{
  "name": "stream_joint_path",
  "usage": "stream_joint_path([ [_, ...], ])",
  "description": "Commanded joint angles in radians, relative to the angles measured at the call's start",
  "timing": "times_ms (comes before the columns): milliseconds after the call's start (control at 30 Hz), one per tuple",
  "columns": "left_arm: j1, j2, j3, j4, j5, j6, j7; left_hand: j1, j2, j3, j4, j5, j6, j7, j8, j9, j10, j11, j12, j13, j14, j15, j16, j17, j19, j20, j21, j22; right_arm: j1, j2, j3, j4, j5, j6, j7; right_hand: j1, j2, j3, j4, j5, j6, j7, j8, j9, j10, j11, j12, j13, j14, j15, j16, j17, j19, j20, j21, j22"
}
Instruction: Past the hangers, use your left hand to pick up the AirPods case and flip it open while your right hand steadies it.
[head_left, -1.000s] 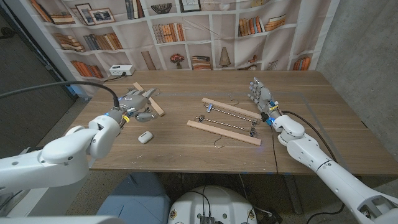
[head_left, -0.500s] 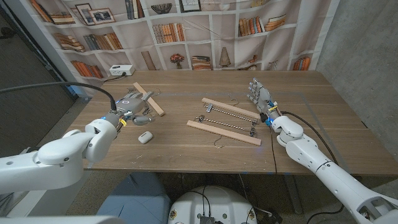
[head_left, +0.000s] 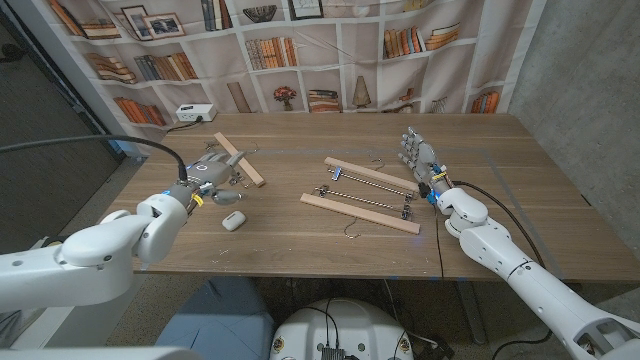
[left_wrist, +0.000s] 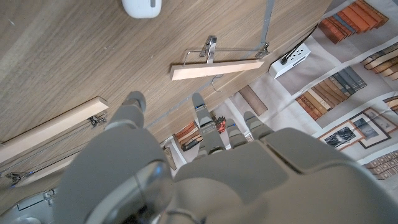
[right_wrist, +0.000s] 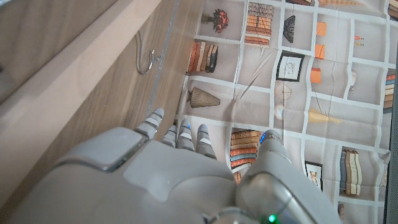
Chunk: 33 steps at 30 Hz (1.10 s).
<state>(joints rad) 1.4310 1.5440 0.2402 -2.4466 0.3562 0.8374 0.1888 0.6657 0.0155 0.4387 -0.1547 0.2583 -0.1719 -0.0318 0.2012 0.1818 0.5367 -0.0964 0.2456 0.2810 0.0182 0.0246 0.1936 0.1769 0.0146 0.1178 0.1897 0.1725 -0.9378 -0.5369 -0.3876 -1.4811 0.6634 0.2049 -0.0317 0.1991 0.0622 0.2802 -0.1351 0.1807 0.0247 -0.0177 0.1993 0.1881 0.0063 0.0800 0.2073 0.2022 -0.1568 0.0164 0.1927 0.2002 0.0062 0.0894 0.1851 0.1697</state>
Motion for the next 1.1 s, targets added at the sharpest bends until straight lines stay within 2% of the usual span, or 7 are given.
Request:
stream_joint_path([
  [33, -0.066, -0.013, 0.092, -0.002, 0.049, 0.02, -0.026, -0.006, -0.004, 0.013, -0.001, -0.014, -0.031, 0.018, -0.002, -0.001, 0.019, 0.004, 0.009, 0.006, 0.007, -0.031, 0.005, 0.001, 0.013, -0.052, 0.007, 0.001, -0.003, -0.01, 0.005, -0.011, 0.002, -0.009, -0.007, 0.011, 0.003, 0.007, -0.003, -0.003, 0.001, -0.002, 0.0, 0.004, -0.001, 0.006, 0.003, 0.002, -0.007, 0.001, 0.011, 0.003, -0.005, -0.001, 0.005, 0.002],
  [167, -0.067, -0.012, 0.094, -0.016, 0.032, 0.04, -0.009, -0.006, -0.005, 0.014, -0.002, -0.017, -0.024, 0.027, -0.001, -0.001, 0.022, 0.007, 0.009, 0.008, 0.005, -0.039, 0.003, 0.0, 0.014, -0.064, 0.006, 0.001, -0.002, -0.008, 0.007, -0.009, 0.006, -0.011, -0.006, 0.011, 0.004, 0.007, -0.003, -0.003, 0.001, -0.003, 0.0, 0.004, -0.001, 0.007, 0.003, 0.002, -0.007, 0.002, 0.011, 0.003, -0.005, -0.001, 0.005, 0.002],
  [500, -0.075, 0.009, 0.119, -0.051, 0.042, 0.106, -0.014, -0.012, -0.008, 0.014, 0.0, -0.026, -0.017, 0.032, -0.002, -0.001, 0.027, 0.014, 0.01, 0.011, 0.012, -0.023, 0.004, 0.0, 0.01, -0.037, 0.004, 0.001, 0.002, -0.005, 0.004, 0.003, 0.011, -0.013, 0.001, 0.011, 0.004, 0.007, -0.003, -0.003, 0.001, -0.003, -0.001, 0.004, -0.001, 0.004, 0.003, 0.002, -0.008, 0.004, 0.011, 0.003, -0.006, 0.0, 0.005, 0.002],
  [633, -0.019, 0.009, 0.065, -0.049, 0.038, 0.108, 0.0, -0.023, -0.012, 0.014, 0.002, -0.037, 0.01, 0.036, 0.002, -0.001, 0.051, 0.02, 0.015, 0.016, 0.025, -0.045, 0.006, -0.001, 0.041, -0.089, 0.012, 0.0, 0.003, -0.005, 0.004, 0.006, 0.012, -0.015, 0.002, 0.012, 0.004, 0.007, -0.003, -0.003, 0.001, -0.003, -0.001, 0.004, 0.0, 0.005, 0.003, 0.002, -0.008, 0.004, 0.011, 0.003, -0.006, 0.0, 0.005, 0.002],
  [733, -0.024, 0.009, 0.075, -0.051, 0.048, 0.117, -0.009, -0.024, -0.014, 0.014, 0.002, -0.039, 0.019, 0.037, 0.004, -0.001, 0.06, 0.024, 0.018, 0.017, 0.029, -0.048, 0.006, -0.001, 0.046, -0.095, 0.013, 0.0, 0.005, 0.0, 0.005, 0.014, 0.019, -0.012, 0.009, 0.012, 0.004, 0.007, -0.003, -0.003, 0.001, -0.003, -0.001, 0.004, 0.0, 0.006, 0.003, 0.002, -0.008, 0.004, 0.011, 0.003, -0.007, 0.0, 0.005, 0.002],
  [867, -0.057, 0.002, 0.121, -0.059, 0.095, 0.143, -0.038, -0.028, -0.016, 0.014, 0.002, -0.043, 0.021, 0.039, 0.002, -0.002, 0.055, 0.026, 0.014, 0.018, 0.026, -0.043, 0.004, -0.002, 0.036, -0.078, 0.007, 0.0, 0.009, 0.003, 0.003, 0.023, 0.018, -0.009, 0.013, 0.012, 0.004, 0.007, -0.003, -0.003, 0.001, -0.003, -0.001, 0.004, 0.0, 0.006, 0.003, 0.002, -0.008, 0.004, 0.011, 0.003, -0.006, -0.001, 0.005, 0.002],
  [1100, -0.079, 0.008, 0.153, -0.068, 0.1, 0.168, -0.044, -0.034, -0.019, 0.012, 0.004, -0.047, 0.019, 0.039, -0.001, -0.001, 0.054, 0.028, 0.013, 0.02, 0.025, -0.037, 0.002, -0.001, 0.032, -0.066, 0.004, 0.0, 0.015, 0.006, 0.0, 0.036, 0.018, -0.008, 0.019, 0.012, 0.004, 0.007, -0.003, -0.003, 0.001, -0.003, -0.001, 0.004, -0.001, 0.006, 0.003, 0.002, -0.008, 0.004, 0.011, 0.003, -0.007, 0.0, 0.005, 0.002],
])
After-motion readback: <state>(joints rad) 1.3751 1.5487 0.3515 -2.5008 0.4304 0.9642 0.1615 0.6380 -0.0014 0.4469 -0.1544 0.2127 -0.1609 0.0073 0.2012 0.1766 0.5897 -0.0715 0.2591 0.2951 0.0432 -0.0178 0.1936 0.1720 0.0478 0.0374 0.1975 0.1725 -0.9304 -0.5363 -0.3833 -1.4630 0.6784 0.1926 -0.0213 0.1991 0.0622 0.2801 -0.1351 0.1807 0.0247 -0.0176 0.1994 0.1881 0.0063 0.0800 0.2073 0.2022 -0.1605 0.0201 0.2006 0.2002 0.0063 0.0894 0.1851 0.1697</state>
